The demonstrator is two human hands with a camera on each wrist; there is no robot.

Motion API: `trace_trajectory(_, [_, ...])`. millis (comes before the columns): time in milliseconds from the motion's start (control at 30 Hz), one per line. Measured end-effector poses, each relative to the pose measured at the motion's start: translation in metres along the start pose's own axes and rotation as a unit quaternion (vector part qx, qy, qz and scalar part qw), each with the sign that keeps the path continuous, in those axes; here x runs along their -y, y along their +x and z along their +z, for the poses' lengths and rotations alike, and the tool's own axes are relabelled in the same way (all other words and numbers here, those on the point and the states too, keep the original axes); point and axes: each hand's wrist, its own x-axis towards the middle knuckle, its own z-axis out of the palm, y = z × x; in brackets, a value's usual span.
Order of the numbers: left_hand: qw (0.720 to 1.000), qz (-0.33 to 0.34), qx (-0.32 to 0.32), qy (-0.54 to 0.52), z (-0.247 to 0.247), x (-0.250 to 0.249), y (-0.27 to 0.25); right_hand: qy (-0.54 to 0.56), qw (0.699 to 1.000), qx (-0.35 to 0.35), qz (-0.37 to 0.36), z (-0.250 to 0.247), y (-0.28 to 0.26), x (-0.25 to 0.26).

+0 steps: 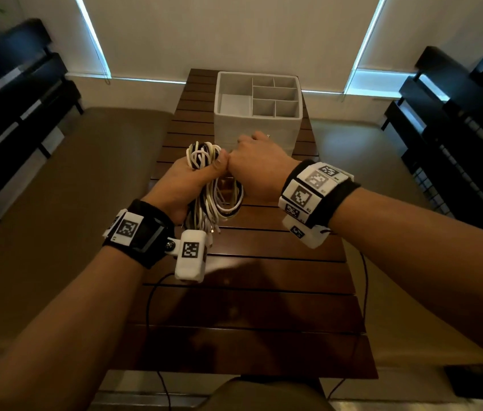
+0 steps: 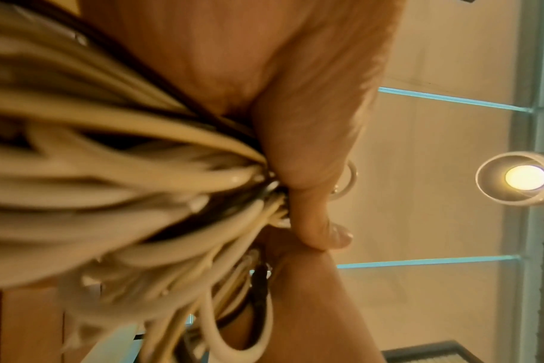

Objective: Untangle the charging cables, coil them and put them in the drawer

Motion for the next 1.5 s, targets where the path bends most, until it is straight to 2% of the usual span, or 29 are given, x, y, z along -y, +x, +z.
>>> trace_trajectory(200, [0.997, 0.034, 0.048, 0.058, -0.001, 0.003, -0.002, 0.07, 0.994, -0.025, 0.086, 0.003, 0.004, 0.0])
trace_trajectory(367, [0.993, 0.052, 0.061, 0.089, 0.0, 0.004, -0.003, 0.113, 0.989, -0.053, 0.079, 0.005, 0.001, -0.001])
trace_trajectory(500, [0.994, 0.042, 0.047, 0.089, -0.005, 0.001, -0.003, 0.14, 0.986, -0.08, 0.052, 0.01, -0.001, 0.002])
trace_trajectory(600, [0.995, 0.039, 0.023, 0.087, -0.006, 0.002, -0.002, 0.115, 0.988, -0.102, 0.018, 0.011, -0.001, 0.0])
trace_trajectory(733, [0.998, 0.036, -0.012, 0.044, -0.005, 0.004, -0.004, 0.145, 0.982, -0.111, 0.049, 0.016, -0.005, -0.005])
trace_trajectory(800, [0.998, 0.032, -0.049, 0.005, -0.007, 0.005, -0.002, 0.237, 0.957, -0.145, 0.078, 0.024, -0.01, -0.008])
trace_trajectory(833, [0.997, 0.029, -0.07, -0.012, -0.009, 0.005, -0.002, 0.312, 0.929, -0.173, 0.095, 0.027, -0.014, -0.008])
trace_trajectory(900, [0.994, 0.024, -0.1, -0.034, -0.013, 0.007, -0.002, 0.471, 0.846, -0.198, 0.15, 0.033, -0.021, -0.002])
trace_trajectory(933, [0.993, 0.024, -0.111, -0.04, -0.013, 0.009, -0.001, 0.529, 0.81, -0.183, 0.176, 0.035, -0.024, 0.004])
trace_trajectory(967, [0.991, 0.026, -0.12, -0.045, -0.012, 0.01, -0.002, 0.564, 0.789, -0.155, 0.19, 0.038, -0.025, 0.01])
trace_trajectory(1067, [0.986, 0.011, -0.134, -0.096, -0.003, 0.016, -0.002, 0.615, 0.766, -0.053, 0.179, 0.049, -0.022, 0.025])
trace_trajectory(1167, [0.977, -0.005, -0.139, -0.16, 0.003, 0.016, -0.005, 0.677, 0.717, -0.029, 0.162, 0.058, -0.021, 0.03])
trace_trajectory(1233, [0.977, -0.002, -0.136, -0.165, 0.002, 0.015, -0.006, 0.679, 0.72, -0.04, 0.138, 0.063, -0.021, 0.033])
trace_trajectory(1267, [0.977, -0.001, -0.134, -0.165, 0.001, 0.014, -0.006, 0.664, 0.734, -0.056, 0.133, 0.065, -0.02, 0.035])
trace_trajectory(1400, [0.975, -0.005, -0.13, -0.181, 0.003, 0.014, -0.006, 0.534, 0.823, -0.128, 0.144, 0.074, -0.017, 0.043])
trace_trajectory(1500, [0.973, -0.005, -0.129, -0.193, 0.005, 0.016, -0.007, 0.485, 0.84, -0.168, 0.176, 0.079, -0.02, 0.051])
